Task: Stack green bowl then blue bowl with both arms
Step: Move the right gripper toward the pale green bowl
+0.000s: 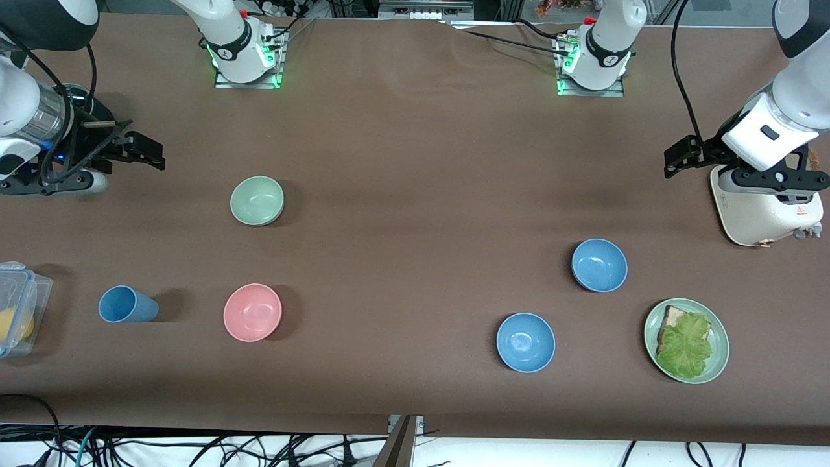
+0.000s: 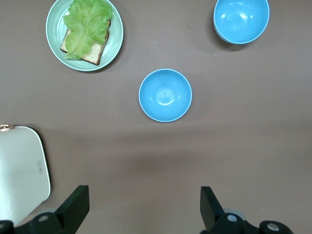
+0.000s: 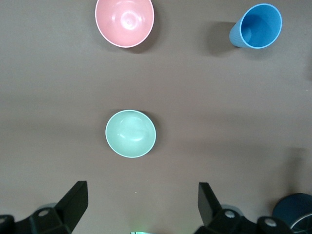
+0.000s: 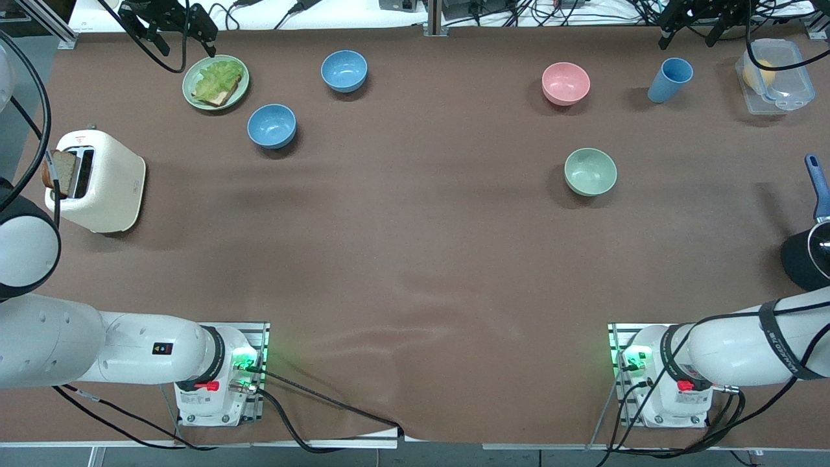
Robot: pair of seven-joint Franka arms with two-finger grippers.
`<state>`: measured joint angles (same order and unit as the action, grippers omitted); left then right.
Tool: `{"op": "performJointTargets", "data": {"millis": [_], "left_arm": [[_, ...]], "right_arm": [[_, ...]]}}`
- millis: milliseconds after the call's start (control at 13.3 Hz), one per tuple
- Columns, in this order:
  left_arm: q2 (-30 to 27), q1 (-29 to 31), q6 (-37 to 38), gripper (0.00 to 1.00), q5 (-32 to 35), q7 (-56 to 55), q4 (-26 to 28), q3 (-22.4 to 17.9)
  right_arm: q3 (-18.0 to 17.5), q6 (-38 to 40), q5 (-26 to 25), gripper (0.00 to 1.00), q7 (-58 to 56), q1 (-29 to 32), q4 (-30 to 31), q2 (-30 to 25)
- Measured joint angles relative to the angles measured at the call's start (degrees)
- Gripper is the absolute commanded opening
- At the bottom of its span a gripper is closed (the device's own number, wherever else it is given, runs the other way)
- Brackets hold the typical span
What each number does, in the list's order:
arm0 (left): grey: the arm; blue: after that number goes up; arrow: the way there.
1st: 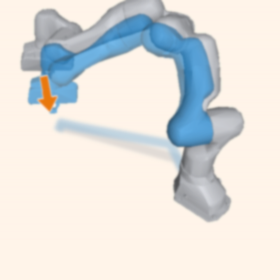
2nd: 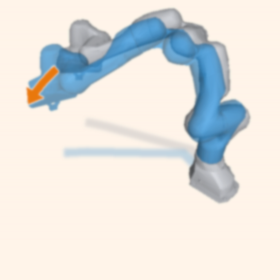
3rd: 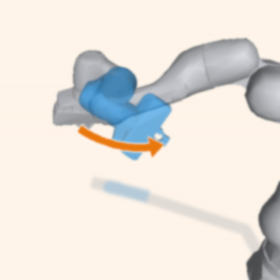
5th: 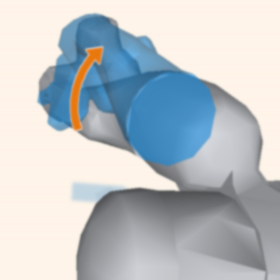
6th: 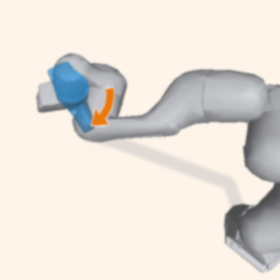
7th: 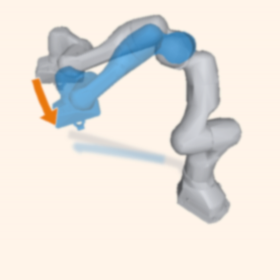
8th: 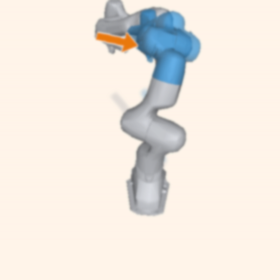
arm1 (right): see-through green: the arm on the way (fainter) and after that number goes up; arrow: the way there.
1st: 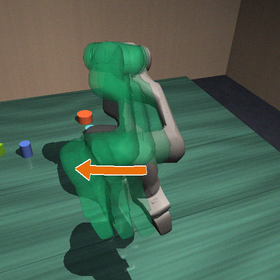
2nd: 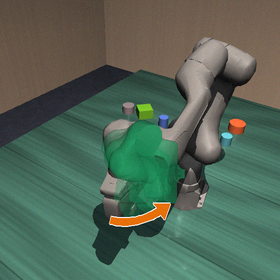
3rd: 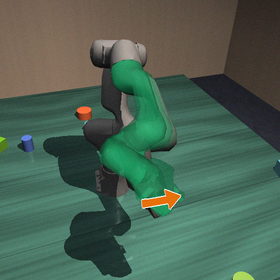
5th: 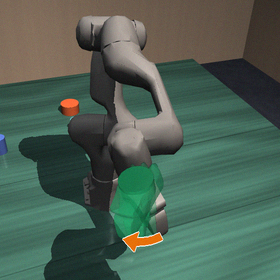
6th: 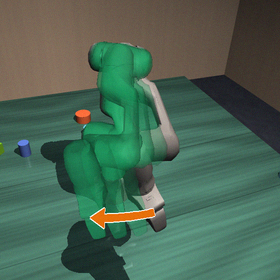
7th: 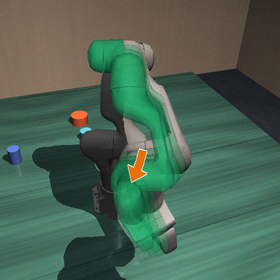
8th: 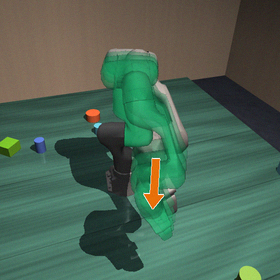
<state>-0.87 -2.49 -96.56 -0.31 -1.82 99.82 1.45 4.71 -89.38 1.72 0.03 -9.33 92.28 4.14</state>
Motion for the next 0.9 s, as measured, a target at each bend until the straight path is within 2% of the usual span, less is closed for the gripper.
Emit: {"op": "performJointTargets", "data": {"millis": [301,451,601,902], "left_arm": [[0.0,0.08,0.0,1.0,0.0,0.0,0.0,0.0],[0.02,0.12,0.02,1.0,0.0,0.0,-0.02,0.0],[0.02,0.13,0.03,1.0,0.0,0.0,-0.04,0.0],[0.03,0.14,0.04,1.0,0.0,0.0,-0.07,0.0]], "right_arm": [[0.01,-1.37,-0.01,1.0,0.0,0.06,1.68,0.0],[0.4,-5.68,-0.03,1.0,0.01,0.17,5.78,0.06],[1.16,-13.18,-0.04,1.0,0.0,0.27,13.33,0.27],[1.58,-35.14,-0.04,1.0,-0.03,0.35,34.28,-0.95]]}}
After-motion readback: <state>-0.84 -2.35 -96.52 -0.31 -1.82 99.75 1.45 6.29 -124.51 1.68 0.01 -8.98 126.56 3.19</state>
